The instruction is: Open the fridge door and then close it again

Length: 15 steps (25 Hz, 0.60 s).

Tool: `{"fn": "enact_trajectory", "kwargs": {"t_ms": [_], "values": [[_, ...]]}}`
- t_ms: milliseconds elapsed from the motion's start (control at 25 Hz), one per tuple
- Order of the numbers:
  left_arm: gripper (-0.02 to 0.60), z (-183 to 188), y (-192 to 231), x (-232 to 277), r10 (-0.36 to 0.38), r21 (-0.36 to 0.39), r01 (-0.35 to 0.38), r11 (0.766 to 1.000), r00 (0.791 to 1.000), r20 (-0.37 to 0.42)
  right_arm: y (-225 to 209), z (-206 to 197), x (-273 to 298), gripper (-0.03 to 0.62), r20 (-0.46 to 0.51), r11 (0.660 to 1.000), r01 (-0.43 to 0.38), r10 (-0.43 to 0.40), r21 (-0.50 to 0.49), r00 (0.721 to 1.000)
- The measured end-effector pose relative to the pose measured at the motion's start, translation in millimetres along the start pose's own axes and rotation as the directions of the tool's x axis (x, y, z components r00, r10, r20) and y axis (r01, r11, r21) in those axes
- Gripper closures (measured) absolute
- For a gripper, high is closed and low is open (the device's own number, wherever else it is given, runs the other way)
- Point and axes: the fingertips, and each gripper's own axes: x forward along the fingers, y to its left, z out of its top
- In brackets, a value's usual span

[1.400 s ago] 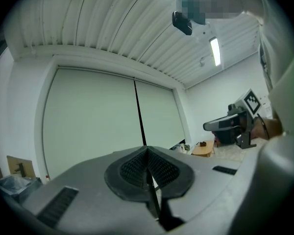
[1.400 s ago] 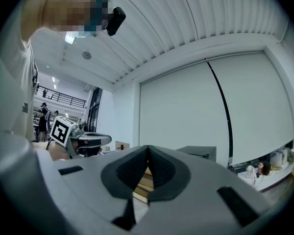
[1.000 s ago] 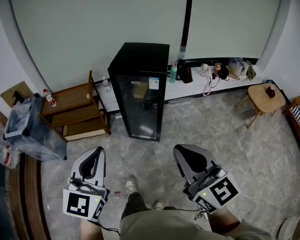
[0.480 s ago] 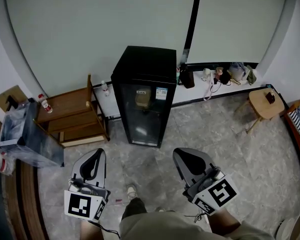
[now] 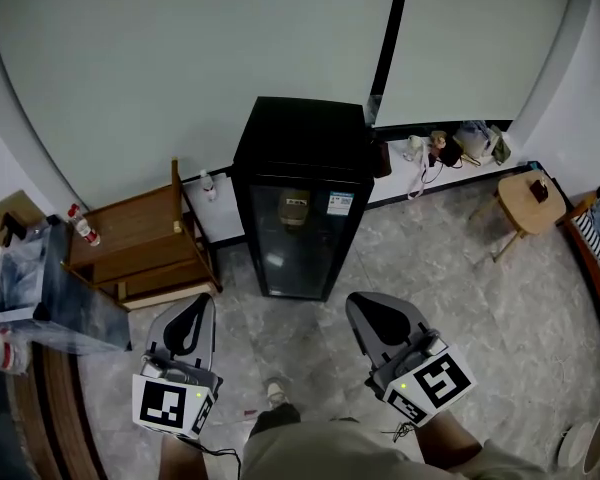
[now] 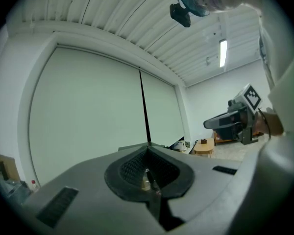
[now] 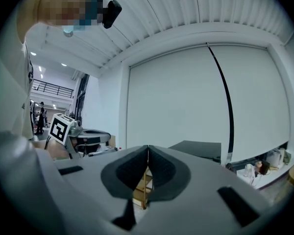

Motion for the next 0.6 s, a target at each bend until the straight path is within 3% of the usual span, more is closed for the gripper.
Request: {"fn": "enact_trajectory", "kwargs": {"t_ms": [320, 600], "values": [[0.575, -3.0, 60.7, 24.1, -0.048, 0.019, 0.048, 0.999, 0.999, 0.015, 7.7, 8.6, 60.0, 0.597, 0.009, 0.999, 0.041, -0.041, 0.0, 0.999], [0.575, -1.3, 81.5, 34.5, -0.079, 0.028, 0.078, 0.997, 0.997, 0.027, 13.2, 15.1, 88.3, 0.597, 0.024, 0.999, 0.049, -0.049, 0.003, 0.999]]}}
